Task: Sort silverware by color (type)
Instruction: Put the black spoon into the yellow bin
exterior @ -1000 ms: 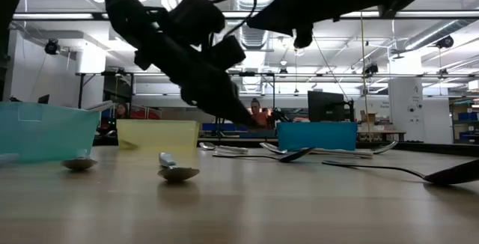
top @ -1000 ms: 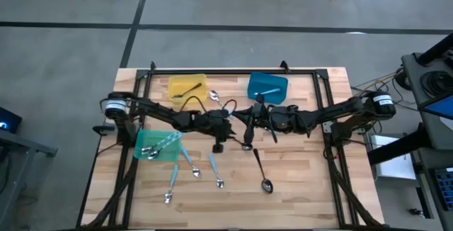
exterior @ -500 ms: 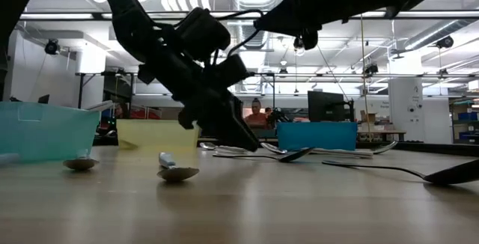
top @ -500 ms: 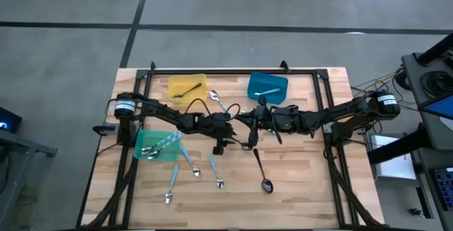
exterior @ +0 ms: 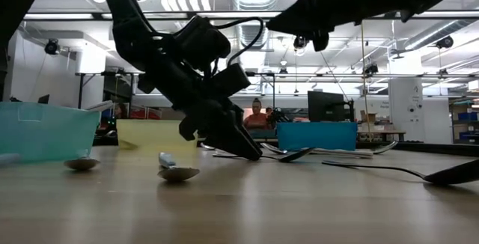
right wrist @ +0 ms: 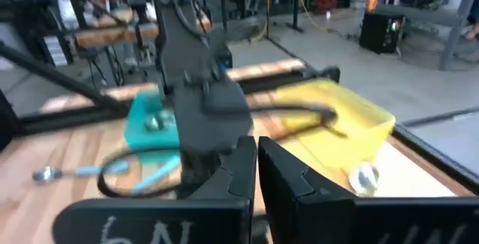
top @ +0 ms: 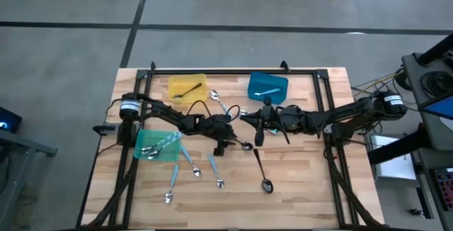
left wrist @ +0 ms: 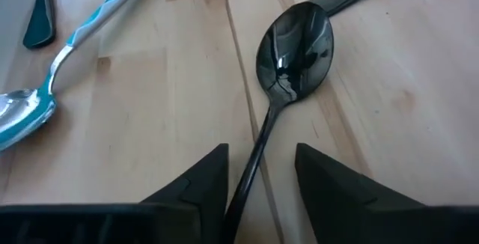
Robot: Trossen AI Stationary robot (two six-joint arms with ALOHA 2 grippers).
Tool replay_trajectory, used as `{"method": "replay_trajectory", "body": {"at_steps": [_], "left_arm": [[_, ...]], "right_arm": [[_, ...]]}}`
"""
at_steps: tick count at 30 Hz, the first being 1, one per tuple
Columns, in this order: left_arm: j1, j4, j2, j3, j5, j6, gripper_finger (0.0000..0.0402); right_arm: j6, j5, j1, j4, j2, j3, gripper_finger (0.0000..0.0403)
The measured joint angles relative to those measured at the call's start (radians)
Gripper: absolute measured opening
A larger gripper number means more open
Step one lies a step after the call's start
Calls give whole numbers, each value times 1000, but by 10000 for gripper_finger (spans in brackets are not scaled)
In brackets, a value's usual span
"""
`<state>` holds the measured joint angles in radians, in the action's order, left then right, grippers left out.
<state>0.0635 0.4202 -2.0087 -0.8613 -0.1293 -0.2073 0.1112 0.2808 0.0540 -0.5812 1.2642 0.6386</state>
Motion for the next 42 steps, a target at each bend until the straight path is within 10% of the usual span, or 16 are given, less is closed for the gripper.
{"method": "replay_trajectory", "body": {"at_steps": [9, 29, 42], "left_arm": [[-2, -1, 2, 9, 18, 6, 11], [-23, -31, 219, 94, 270, 56, 0], [-78, -37, 578, 195, 650, 74, 0]], "right_arm": [[0, 0, 0, -16, -2, -7, 9], [170, 49, 1, 42, -145, -7, 9], [542, 165, -13, 223, -169, -7, 9]]}}
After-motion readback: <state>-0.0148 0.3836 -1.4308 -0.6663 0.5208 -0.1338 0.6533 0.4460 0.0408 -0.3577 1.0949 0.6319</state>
